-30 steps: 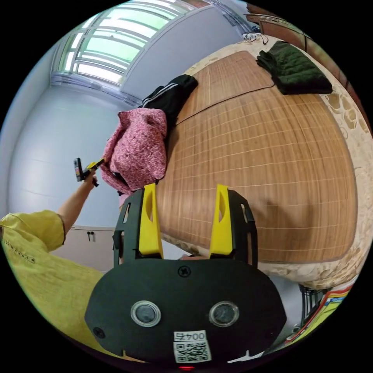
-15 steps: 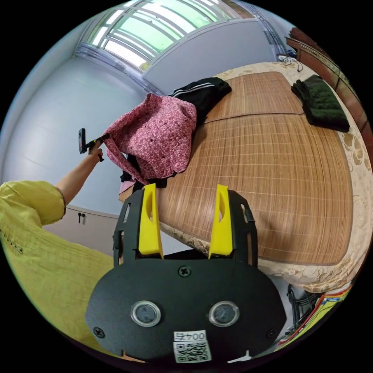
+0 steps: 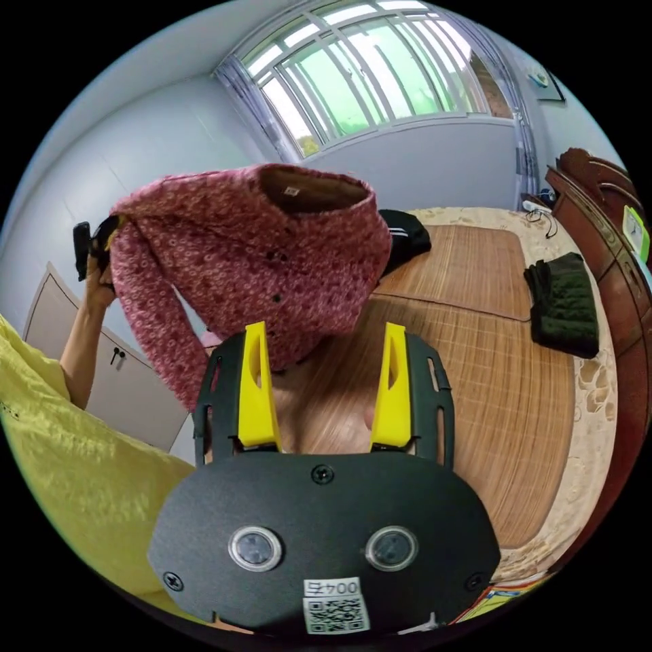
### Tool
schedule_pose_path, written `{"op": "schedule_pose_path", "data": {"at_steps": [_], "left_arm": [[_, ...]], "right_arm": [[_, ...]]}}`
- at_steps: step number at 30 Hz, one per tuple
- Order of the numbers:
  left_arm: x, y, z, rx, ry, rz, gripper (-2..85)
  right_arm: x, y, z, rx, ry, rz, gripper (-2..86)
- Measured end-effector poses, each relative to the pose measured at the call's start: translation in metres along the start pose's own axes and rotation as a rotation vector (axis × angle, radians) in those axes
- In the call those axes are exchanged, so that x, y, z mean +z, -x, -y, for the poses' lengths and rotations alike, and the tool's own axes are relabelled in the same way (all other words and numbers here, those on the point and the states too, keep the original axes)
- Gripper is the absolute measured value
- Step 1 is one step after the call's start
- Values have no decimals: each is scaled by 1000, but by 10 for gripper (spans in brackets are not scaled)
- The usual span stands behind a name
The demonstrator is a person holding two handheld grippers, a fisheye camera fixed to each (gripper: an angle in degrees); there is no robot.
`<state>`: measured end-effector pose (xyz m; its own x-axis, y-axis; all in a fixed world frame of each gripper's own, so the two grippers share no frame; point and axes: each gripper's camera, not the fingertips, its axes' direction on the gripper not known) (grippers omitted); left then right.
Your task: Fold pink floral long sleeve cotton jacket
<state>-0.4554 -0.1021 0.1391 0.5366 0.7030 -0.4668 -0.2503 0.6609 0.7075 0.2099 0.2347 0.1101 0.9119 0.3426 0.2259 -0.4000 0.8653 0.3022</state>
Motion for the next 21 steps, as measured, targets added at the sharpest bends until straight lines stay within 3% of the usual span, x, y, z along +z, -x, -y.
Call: {"op": "schedule_pose_path", "data": {"at_steps": [3,6,21], "left_arm": [[-18,4,-16,13,-35,-59,0],[-30,7,-25,37,-36,-98,0],[-59,31,-71,145,-37,-208,-1]], "right_arm": [[6,4,-3,-17,64,-118,265],[13,15,-8,-9,159,-64,267],[-23,100,-2,-250,62,84,252]]}}
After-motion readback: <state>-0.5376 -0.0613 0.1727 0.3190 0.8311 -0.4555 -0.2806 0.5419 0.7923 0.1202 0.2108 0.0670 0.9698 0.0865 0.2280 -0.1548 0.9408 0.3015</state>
